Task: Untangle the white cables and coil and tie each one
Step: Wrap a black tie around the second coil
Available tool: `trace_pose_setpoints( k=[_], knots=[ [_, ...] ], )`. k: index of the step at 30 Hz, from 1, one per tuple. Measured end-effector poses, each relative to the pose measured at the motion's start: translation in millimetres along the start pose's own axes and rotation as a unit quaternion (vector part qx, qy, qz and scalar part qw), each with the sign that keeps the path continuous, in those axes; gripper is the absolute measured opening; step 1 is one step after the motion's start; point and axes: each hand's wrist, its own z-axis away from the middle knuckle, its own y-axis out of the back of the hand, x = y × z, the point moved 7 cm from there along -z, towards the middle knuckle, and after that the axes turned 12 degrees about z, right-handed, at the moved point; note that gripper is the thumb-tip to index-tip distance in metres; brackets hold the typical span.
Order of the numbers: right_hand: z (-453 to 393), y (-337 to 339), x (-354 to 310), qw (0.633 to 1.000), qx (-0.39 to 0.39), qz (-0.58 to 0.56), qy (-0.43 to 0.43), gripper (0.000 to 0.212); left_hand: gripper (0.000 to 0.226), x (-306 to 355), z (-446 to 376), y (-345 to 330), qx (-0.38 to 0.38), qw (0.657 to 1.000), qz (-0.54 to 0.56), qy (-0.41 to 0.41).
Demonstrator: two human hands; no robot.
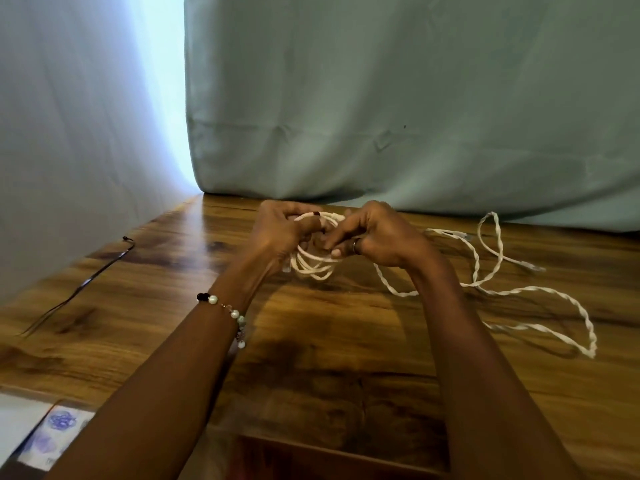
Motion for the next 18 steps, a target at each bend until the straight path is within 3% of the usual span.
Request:
trace_pose_setpoints(
  k=[2,3,5,7,10,14,18],
  knots=[
    [3.9,4.3,4.4,0.997,0.005,-0.070,-0.003,0.024,0.021,6.9,0.9,-6.5,-0.026,0.989,-0.128,-0.072],
    [5.1,11.3,7.9,0.991,0.046,-0.127,-0.010,0.024,0.023,9.9,2.8,-11.4,-0.039,0.983,-0.152,-0.100],
    [7.3,28.7,19.5,0.965,0.164,-0.201,-0.036,0.022,0.027,13.9,5.5,-18.7,-0.058,0.976,-0.156,-0.140],
    [7.6,34.2,30.5,0.953,0.222,-0.195,-0.073,0.023,0.029,17.3,9.2,-25.4,-0.088,0.971,-0.147,-0.168],
    [3.4,16.8,33.9,0.964,0.143,-0.202,-0.097,0.024,0.028,21.4,14.5,-33.4,-0.117,0.945,-0.207,-0.225],
    [5.9,11.2,43.7,0.930,0.094,-0.330,-0.136,0.025,0.027,32.7,19.6,-30.7,-0.104,0.911,-0.257,-0.305],
    [8.5,4.0,46.7,0.910,0.043,-0.381,-0.155,0.026,0.031,37.9,31.4,-45.7,-0.109,0.823,-0.383,-0.405]
  ],
)
